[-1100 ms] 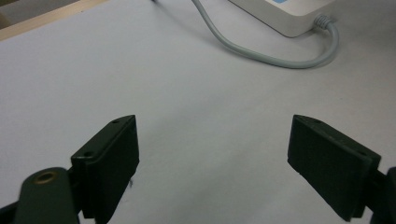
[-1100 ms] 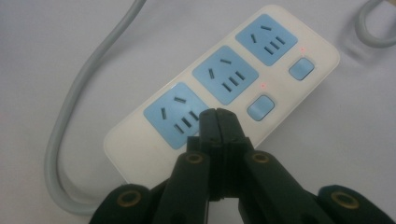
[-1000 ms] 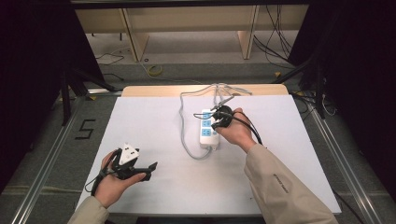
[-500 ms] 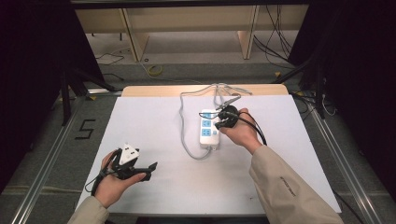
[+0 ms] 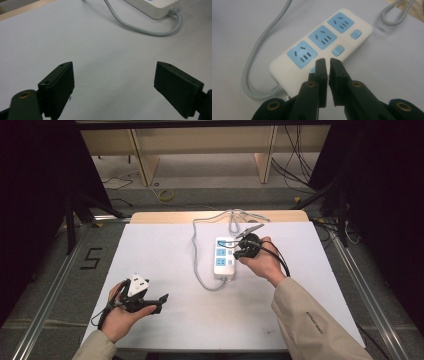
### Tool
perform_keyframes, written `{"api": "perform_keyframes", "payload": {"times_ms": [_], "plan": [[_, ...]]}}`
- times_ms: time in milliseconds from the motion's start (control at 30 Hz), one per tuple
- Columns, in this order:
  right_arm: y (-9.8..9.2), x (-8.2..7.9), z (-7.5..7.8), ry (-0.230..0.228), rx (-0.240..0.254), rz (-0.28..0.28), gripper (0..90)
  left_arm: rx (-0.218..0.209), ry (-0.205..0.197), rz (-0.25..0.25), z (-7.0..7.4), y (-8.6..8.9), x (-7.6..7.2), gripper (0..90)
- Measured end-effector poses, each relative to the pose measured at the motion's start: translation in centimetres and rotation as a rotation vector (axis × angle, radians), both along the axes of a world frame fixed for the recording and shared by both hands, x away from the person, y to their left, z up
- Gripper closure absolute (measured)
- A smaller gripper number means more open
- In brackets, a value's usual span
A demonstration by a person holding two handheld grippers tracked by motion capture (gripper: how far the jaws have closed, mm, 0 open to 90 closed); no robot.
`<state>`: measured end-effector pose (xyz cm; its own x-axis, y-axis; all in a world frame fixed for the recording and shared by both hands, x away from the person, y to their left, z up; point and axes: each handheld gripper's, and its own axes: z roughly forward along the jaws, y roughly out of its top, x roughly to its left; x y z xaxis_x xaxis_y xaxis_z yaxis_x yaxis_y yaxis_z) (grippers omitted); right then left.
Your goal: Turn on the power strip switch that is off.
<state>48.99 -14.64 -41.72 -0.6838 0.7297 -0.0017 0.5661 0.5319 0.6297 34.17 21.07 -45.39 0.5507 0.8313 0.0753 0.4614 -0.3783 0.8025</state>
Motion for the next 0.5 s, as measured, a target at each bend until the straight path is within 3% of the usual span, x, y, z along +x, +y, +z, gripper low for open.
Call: {"api": "perform_keyframes", "payload": {"times_ms": [500], "plan": [[-1.4,-1.1,0.3,-0.017,0.020,-0.005,77.8,0.004,0.003,0.002,0.0,0.0,0.0,16.5]]}}
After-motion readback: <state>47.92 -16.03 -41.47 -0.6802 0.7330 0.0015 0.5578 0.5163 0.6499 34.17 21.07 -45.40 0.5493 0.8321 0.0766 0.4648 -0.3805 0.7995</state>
